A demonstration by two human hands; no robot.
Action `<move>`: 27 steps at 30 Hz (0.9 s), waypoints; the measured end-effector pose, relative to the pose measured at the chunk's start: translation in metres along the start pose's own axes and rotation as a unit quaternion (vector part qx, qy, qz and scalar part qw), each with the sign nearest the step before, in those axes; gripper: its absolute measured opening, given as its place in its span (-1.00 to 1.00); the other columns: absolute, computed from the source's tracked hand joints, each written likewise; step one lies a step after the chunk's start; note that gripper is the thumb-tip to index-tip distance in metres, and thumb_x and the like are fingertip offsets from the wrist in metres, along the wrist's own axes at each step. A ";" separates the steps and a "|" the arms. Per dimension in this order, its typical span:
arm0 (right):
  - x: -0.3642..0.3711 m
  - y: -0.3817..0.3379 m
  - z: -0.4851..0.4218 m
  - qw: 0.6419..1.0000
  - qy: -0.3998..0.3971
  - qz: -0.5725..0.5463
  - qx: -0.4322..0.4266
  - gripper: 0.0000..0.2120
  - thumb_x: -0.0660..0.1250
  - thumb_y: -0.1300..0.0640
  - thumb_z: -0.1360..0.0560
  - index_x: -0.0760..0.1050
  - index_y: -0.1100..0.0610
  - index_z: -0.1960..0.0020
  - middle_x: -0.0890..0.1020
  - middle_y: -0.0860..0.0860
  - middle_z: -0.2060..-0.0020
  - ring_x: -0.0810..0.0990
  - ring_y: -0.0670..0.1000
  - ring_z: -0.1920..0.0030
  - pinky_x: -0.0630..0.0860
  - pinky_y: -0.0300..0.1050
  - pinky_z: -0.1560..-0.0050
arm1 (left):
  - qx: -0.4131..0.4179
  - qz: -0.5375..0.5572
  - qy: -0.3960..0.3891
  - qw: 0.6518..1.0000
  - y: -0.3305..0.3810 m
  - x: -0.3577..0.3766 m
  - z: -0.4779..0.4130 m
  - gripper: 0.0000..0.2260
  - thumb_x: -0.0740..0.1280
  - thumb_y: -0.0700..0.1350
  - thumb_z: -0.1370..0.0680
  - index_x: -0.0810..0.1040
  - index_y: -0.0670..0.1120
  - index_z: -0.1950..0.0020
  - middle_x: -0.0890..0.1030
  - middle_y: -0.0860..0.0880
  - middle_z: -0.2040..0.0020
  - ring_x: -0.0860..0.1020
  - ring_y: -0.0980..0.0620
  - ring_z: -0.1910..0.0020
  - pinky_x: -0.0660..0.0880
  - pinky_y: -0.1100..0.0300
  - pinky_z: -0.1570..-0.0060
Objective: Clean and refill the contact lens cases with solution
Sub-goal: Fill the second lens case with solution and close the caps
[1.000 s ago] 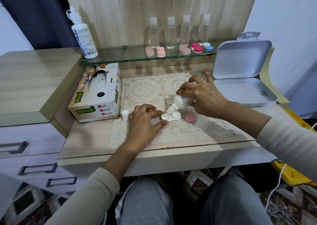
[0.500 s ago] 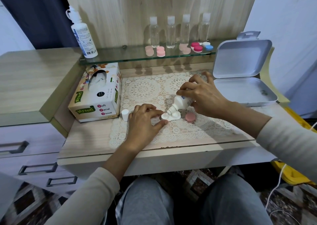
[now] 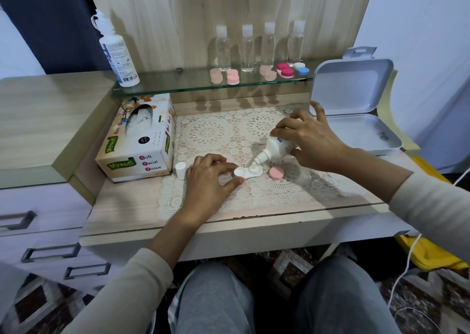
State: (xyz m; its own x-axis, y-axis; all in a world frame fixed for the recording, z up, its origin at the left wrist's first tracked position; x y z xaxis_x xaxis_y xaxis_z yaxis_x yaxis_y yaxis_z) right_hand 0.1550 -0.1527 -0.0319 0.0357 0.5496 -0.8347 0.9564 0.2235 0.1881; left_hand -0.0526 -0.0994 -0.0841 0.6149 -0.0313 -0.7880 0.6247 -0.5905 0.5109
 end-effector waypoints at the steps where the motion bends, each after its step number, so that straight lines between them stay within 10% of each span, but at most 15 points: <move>1: -0.002 0.001 0.000 1.000 0.004 0.004 -0.003 -0.42 0.54 0.38 -0.04 0.60 0.15 -0.06 0.64 0.06 0.08 0.55 0.24 0.05 0.21 0.48 -0.12 | -0.001 0.000 -0.001 1.000 0.000 0.000 0.000 -0.73 0.41 0.10 -0.41 0.63 0.06 -0.07 0.50 0.05 -0.12 0.35 0.04 -0.16 0.27 0.12 -0.11; 27: -0.007 -0.002 0.001 1.000 -0.002 0.020 0.002 -0.45 0.51 0.42 -0.02 0.62 0.16 0.00 0.64 0.07 0.13 0.55 0.23 0.09 0.31 0.30 0.01 | 0.010 0.012 0.009 1.000 0.001 0.000 0.000 -0.75 0.43 0.08 -0.40 0.65 0.03 -0.03 0.53 0.03 -0.10 0.38 0.01 -0.14 0.32 0.04 -0.12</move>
State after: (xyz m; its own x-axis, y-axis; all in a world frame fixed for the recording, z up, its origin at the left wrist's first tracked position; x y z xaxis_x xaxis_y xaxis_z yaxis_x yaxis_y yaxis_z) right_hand 0.1529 -0.1578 -0.0267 0.0757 0.5552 -0.8282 0.9554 0.1973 0.2196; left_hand -0.0523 -0.0998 -0.0837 0.6376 -0.0308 -0.7697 0.6009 -0.6053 0.5220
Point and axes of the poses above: each hand's wrist, its own z-axis away from the middle knuckle, its own x-axis out of the palm, y = z × x, the point moved 3 cm from there along -z, towards the middle knuckle
